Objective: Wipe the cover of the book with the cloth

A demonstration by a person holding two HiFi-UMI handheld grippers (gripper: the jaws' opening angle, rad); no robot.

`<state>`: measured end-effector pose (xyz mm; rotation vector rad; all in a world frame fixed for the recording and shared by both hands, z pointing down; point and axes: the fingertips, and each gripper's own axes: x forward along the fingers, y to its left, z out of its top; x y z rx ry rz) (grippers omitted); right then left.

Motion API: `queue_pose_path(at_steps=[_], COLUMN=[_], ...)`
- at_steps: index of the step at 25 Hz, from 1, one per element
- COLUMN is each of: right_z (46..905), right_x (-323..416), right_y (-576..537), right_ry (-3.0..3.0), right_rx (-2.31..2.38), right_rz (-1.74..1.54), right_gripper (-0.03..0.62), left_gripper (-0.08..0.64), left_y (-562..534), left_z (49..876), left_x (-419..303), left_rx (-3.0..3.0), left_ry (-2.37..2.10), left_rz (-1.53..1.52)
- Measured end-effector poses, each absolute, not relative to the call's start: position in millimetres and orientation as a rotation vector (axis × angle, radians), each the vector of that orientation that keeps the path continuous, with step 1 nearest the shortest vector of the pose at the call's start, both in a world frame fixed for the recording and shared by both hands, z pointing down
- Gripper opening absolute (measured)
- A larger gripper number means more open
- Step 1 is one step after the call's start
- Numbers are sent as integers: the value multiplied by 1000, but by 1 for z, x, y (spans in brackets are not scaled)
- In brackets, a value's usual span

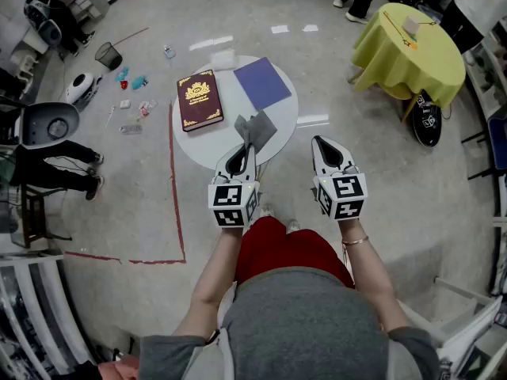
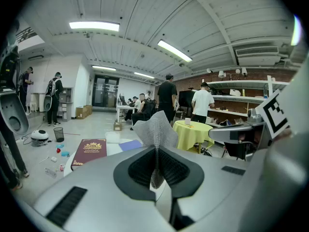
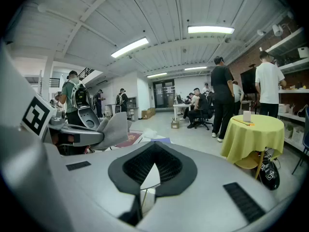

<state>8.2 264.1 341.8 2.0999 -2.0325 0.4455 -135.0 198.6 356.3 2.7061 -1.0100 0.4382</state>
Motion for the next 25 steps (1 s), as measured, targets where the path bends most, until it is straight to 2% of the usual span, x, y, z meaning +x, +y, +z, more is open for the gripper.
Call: queue_pose_path(at_steps=[15,25], right_z=[346,362], right_x=[11,43], right_y=[277,229], right_ry=[-2083,-2066], right_rx=[2035,2021], right_rz=[425,452], right_gripper=[29,29], left_gripper=[23,23], left_y=[208,129], left_z=[352,372], left_x=[-130,-118], left_rx=[2658,2594], left_ry=[-1096,-1194], left_rz=[428,467])
